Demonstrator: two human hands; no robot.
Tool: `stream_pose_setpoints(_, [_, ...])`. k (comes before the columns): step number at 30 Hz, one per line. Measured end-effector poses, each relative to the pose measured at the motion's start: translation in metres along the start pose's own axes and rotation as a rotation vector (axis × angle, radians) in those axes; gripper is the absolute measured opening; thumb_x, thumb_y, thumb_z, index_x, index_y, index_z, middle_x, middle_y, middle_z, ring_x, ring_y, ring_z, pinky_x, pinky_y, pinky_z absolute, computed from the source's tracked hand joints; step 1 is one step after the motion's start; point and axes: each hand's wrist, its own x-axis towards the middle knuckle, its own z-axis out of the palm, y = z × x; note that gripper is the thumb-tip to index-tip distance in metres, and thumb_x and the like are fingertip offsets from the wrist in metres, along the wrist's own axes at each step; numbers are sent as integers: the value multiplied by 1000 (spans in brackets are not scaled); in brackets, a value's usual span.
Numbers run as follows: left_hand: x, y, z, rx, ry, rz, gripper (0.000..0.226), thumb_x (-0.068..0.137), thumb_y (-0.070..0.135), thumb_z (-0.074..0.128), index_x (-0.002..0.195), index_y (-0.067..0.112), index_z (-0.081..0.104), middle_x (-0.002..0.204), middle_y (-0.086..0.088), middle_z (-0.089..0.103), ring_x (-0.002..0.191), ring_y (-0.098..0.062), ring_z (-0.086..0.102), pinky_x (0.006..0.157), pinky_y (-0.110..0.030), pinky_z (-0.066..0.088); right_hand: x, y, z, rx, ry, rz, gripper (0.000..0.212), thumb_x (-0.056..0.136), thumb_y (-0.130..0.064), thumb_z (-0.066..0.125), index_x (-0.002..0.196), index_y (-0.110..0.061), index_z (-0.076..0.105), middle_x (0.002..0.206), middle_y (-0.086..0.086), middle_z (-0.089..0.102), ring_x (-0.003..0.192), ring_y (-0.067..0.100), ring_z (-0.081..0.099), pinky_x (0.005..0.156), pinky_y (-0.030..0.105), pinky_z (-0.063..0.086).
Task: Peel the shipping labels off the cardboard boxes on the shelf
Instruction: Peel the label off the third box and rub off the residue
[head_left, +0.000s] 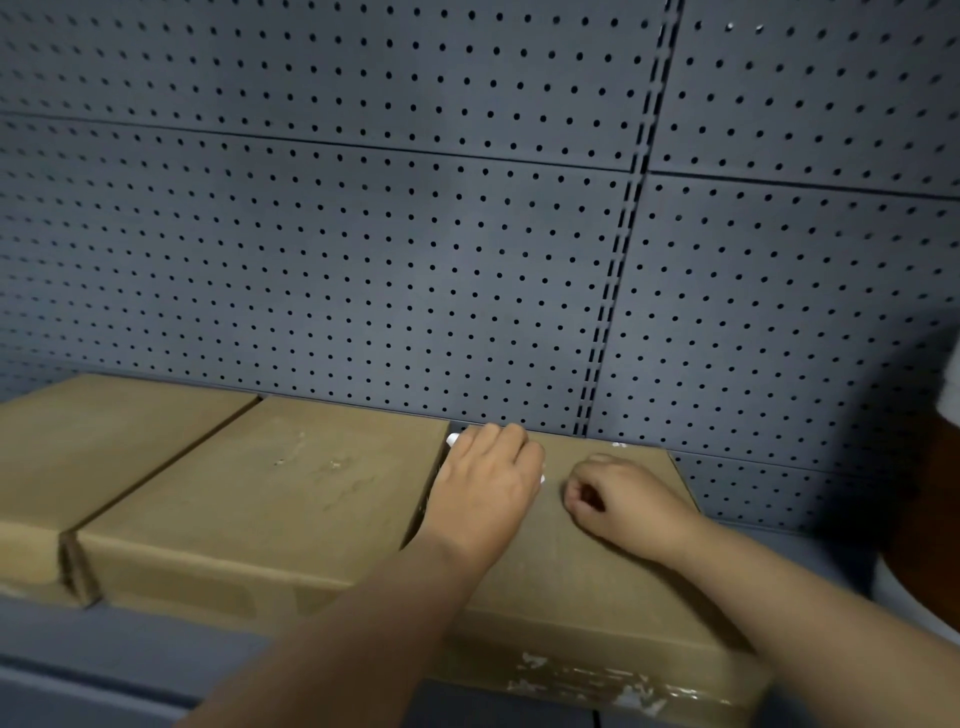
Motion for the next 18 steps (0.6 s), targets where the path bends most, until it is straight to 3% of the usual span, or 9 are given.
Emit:
stream_pose_setpoints(3, [0,0,0,-4,1,2,19,65,17,79,70,15,61,69,-1,57,62,-20,53,69,-29,29,-6,21,-12,-8,-14,83,16,86,-17,55,72,-25,53,80,-11,54,82,10,53,78,20,43])
stream_pose_setpoints(5, [0,0,1,-7,7,0,18,66,18,79,70,15,61,69,0,57,62,-20,53,69,-29,30,-6,28,-15,-22,1,148,12,88,-15,55,77,-19,59,87,-4,61,83,11,55,80,20,44])
stream_pose_setpoints(9, [1,0,2,-14,17,2,18,66,18,79,71,15,62,69,0,58,63,-20,53,70,-30,30,4,12,-5,-29,54,117,11,87,-15,53,78,-19,58,89,-1,63,85,13,54,81,24,43])
stream_pose_setpoints(14, [0,-1,2,-14,19,17,18,67,18,79,72,15,62,71,0,58,64,-20,53,70,-29,31,-4,8,-7,-22,-38,-1,12,84,-17,56,76,-24,54,83,-8,53,81,10,51,72,16,38])
stream_pose_setpoints(18, [1,0,3,-7,5,5,18,65,19,79,70,16,62,69,1,57,63,-19,53,68,-28,34,-7,33,-21,-25,-22,177,11,87,-16,56,76,-18,59,87,-1,61,80,14,57,62,10,38])
